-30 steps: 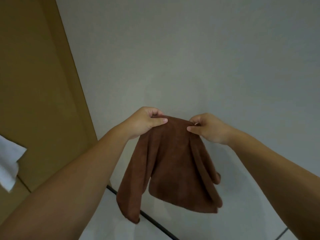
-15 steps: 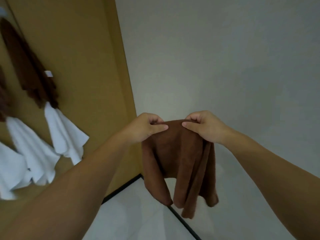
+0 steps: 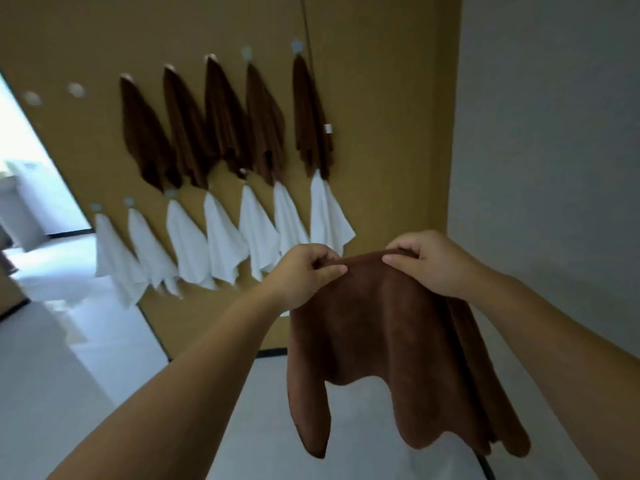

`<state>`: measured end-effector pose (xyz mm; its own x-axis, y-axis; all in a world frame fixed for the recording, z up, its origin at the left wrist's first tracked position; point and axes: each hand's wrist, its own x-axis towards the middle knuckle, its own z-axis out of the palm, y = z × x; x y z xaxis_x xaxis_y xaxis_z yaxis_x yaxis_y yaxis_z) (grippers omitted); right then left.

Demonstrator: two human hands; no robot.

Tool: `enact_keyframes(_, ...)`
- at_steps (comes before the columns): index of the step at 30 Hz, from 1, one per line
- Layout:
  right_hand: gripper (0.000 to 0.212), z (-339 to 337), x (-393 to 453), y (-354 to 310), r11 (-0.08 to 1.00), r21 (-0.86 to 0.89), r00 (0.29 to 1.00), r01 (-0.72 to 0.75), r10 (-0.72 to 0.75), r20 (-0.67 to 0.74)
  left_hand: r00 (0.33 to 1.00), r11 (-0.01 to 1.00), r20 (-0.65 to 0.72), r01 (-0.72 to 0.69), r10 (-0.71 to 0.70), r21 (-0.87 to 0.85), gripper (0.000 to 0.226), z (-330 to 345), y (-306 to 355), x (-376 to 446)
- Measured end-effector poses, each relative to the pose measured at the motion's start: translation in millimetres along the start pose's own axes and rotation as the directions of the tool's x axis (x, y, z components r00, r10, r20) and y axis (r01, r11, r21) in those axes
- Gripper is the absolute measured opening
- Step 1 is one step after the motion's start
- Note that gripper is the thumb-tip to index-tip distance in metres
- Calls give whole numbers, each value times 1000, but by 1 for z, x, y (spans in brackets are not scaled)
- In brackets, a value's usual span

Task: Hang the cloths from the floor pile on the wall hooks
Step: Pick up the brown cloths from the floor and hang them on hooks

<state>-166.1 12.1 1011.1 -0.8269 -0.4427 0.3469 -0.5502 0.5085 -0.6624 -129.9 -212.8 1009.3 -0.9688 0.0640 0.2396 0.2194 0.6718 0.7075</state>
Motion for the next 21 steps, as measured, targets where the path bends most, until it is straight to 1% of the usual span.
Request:
enact_keyframes(5, 14, 46, 23, -40, 990, 10, 983, 143, -144, 118, 991, 992, -101, 100, -92, 77, 10, -57, -19, -49)
enact_keyframes(11, 16, 114, 61, -94, 965, 15, 946, 264, -262, 191, 961, 975, -240, 174, -137, 141, 11, -121, -64, -88)
enact_keyframes(14, 14, 154, 90, -129, 951, 25, 928, 309, -307, 213, 944, 968, -286, 210, -165, 136, 11, -162, -97, -101)
enact_keyframes(17, 15, 197, 124, -168, 936, 25, 909, 350, -346, 234, 930, 967, -328, 217, -164, 132, 13, -211, -133, -108)
enact_keyframes(21, 15, 253, 173, -220, 924, 33, 904, 381, -380, 195, 919, 970, -376, 188, -118, 155, 14, -280, -179, -109)
